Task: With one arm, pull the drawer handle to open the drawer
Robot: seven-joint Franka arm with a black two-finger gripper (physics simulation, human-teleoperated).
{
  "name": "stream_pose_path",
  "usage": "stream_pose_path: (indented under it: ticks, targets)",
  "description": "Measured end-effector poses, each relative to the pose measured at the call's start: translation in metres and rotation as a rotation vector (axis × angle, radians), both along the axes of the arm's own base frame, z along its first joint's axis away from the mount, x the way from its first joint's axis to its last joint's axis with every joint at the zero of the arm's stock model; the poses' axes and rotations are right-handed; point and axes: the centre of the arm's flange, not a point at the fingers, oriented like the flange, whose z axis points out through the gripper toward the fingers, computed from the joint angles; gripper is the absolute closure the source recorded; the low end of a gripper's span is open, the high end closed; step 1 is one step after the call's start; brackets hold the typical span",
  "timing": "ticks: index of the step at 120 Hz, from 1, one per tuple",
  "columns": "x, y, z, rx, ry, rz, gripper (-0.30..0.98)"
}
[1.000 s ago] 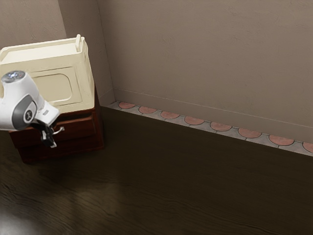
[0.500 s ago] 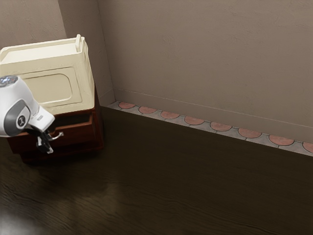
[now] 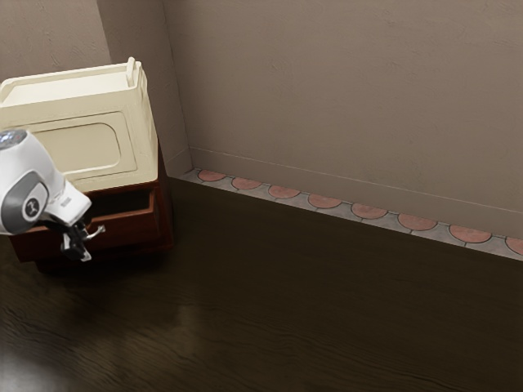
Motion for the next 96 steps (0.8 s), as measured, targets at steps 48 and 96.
stream_pose_path:
  ticks: [48,96]
  targets:
    - [-0.013,-0.008,0.0,-0.016,0.002,-0.018,0.39]
    - [-0.029,-0.017,0.006,-0.03,0.008,-0.054,0.55]
